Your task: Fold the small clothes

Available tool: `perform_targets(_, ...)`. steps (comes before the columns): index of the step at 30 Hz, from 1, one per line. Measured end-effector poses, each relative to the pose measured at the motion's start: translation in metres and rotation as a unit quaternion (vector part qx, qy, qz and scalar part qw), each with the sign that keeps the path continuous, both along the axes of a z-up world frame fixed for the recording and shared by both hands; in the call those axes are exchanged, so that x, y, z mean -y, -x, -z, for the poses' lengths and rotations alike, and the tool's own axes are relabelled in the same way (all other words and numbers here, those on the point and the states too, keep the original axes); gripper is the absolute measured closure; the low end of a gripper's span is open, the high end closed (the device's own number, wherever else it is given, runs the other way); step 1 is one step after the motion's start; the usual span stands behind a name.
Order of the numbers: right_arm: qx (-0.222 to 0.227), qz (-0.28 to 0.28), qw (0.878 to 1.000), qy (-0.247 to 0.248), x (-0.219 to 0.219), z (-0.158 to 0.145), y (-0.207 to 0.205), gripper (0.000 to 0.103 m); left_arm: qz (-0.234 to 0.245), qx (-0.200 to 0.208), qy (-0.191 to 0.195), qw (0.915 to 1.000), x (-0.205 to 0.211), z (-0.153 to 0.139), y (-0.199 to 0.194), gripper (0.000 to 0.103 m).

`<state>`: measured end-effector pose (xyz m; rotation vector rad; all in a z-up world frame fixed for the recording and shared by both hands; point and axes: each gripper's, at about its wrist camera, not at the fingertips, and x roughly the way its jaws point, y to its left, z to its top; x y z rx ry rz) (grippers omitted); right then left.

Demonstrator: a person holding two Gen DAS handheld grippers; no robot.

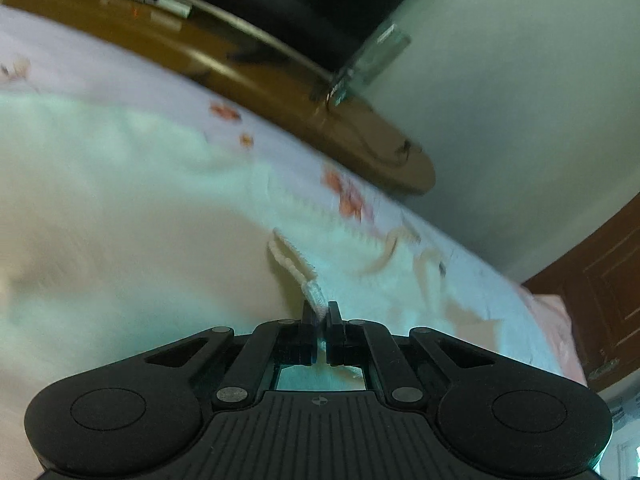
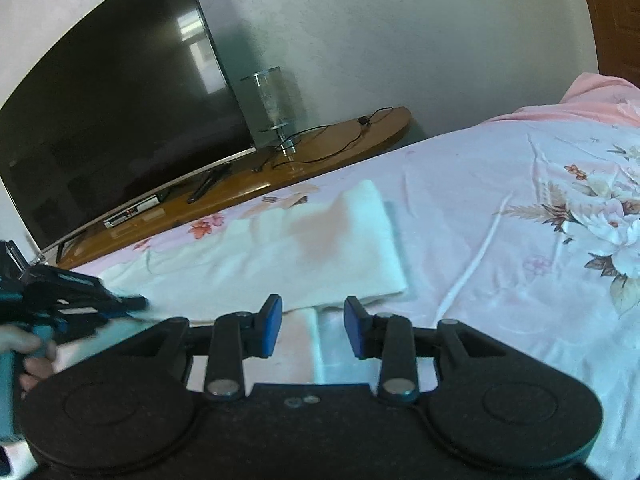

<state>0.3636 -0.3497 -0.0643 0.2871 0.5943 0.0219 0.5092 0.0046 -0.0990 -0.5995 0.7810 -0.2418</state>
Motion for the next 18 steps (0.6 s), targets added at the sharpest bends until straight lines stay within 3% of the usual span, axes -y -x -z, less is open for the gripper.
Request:
perform_targets(3, -0.017, -0.008, 1.0, -0.001, -0.001, 0.009, -0.01, 0.066, -0.017, 0.014, -0.014, 0.9997, -0.028, -0.012, 0.004, 0.099)
perform_targets(7, -0.024, -0.017, 1.0, 0.01, -0.01, 0.016, -0.021, 0.066, -0.033, 0.001, -0.035, 0.9989, -0.061, -0.007, 0.011, 0.1)
perform_targets(18, -0.038, -0.01, 0.999, 0.004, -0.012, 0.024, -0.044, 0.074, -0.042, -0.007, -0.052, 0.9977, -0.082, 0.009, 0.022, 0.099)
